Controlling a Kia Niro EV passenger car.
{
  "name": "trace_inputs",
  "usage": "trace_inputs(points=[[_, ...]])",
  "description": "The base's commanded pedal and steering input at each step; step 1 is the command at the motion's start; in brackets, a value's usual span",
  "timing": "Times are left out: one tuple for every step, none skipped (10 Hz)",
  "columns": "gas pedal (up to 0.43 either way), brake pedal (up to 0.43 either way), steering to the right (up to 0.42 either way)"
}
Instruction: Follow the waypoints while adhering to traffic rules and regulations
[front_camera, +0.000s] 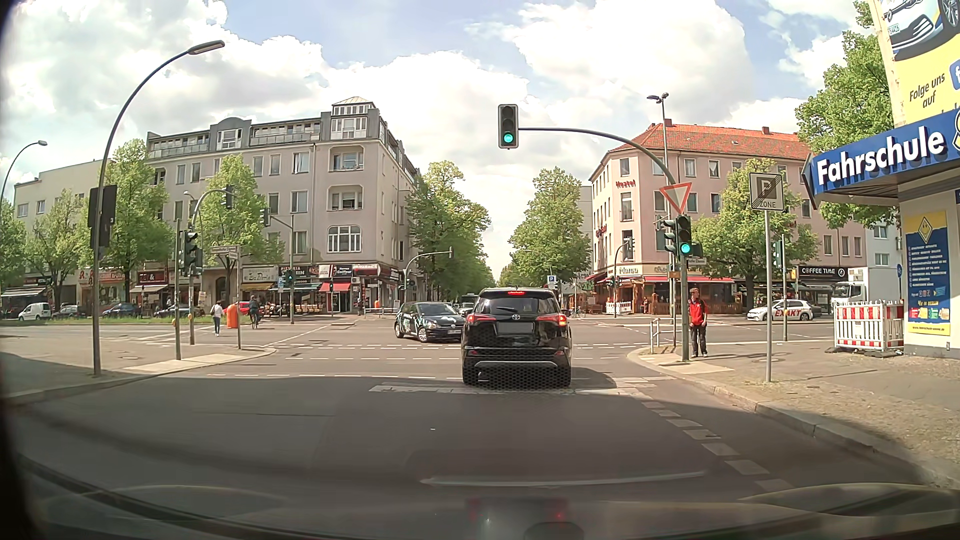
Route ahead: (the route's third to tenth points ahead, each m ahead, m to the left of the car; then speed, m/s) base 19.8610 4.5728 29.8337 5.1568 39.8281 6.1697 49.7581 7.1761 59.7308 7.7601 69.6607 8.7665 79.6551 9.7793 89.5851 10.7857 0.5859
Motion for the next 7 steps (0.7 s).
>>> trace_inputs(points=[[0.28,0.018,-0.011],[0.28,0.018,-0.011],[0.28,0.018,-0.01],[0.268,0.018,-0.011],[0.26,0.018,-0.01],[0.26,0.024,-0.011],[0.26,0.018,-0.011]])
